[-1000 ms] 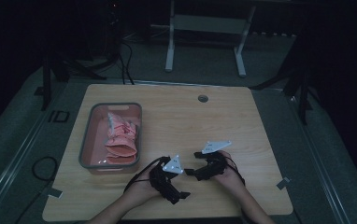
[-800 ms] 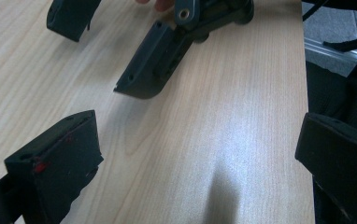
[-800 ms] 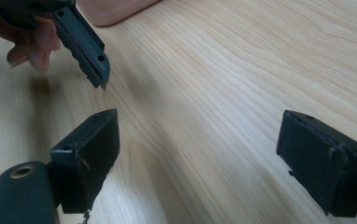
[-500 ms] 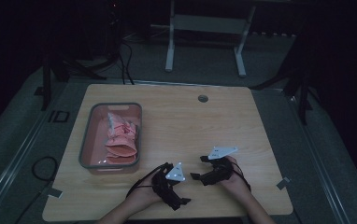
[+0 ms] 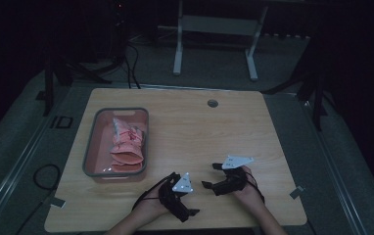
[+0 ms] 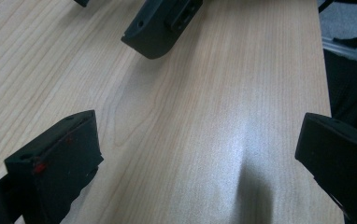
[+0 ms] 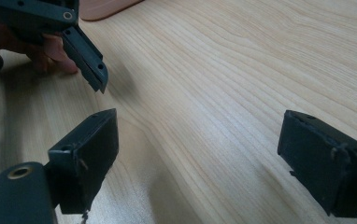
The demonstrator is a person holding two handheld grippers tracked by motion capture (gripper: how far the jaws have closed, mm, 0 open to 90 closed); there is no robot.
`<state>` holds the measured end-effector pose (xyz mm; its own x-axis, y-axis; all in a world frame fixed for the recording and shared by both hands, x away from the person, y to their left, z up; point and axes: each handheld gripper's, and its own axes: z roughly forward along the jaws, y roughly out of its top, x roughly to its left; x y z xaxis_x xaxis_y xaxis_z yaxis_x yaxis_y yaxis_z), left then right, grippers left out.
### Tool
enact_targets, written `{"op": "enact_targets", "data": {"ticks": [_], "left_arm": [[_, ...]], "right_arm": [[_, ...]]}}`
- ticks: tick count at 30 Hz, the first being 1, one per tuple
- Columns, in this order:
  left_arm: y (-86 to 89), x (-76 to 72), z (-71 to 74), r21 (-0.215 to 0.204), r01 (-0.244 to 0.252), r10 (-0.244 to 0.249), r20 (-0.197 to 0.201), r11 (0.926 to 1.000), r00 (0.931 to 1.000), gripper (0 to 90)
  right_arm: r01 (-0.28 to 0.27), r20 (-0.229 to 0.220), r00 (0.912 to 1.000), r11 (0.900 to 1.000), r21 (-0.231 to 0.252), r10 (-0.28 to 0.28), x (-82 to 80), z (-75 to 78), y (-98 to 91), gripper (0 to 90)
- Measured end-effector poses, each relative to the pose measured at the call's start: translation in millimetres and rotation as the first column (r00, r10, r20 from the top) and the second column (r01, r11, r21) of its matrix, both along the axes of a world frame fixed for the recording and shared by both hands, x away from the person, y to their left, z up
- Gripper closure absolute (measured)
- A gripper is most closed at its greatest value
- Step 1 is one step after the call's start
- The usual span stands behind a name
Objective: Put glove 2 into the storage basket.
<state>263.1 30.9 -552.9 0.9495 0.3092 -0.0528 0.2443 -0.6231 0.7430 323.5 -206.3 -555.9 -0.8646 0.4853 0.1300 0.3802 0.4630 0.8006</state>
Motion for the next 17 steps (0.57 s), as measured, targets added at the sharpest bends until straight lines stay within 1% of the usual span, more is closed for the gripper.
{"op": "enact_targets", "data": {"ticks": [4,5,10,17], "left_arm": [[0.7,-0.5,-0.3,-0.002,0.001,-0.001,0.006,1.0,1.0,0.3],[1.1,-0.7,-0.7,-0.009,-0.003,0.003,0.01,1.0,0.9999,0.3],[1.8,-1.0,-1.9,-0.01,0.002,-0.002,0.01,1.0,1.0,0.3],[3.0,-1.2,-2.1,-0.013,0.005,-0.005,0.012,0.9999,0.9999,0.3]], "right_arm": [[0.003,0.007,1.0,1.0,-0.001,-0.003,0.5,-0.1,-0.2,12.4],[0.003,0.007,1.0,1.0,-0.001,-0.003,0.5,-0.1,-0.2,12.5],[0.015,0.011,0.9998,0.9999,-0.007,-0.015,2.1,-1.5,-1.5,12.2],[0.017,0.013,0.9998,0.9998,-0.014,-0.016,2.8,-2.0,-1.0,12.3]]}}
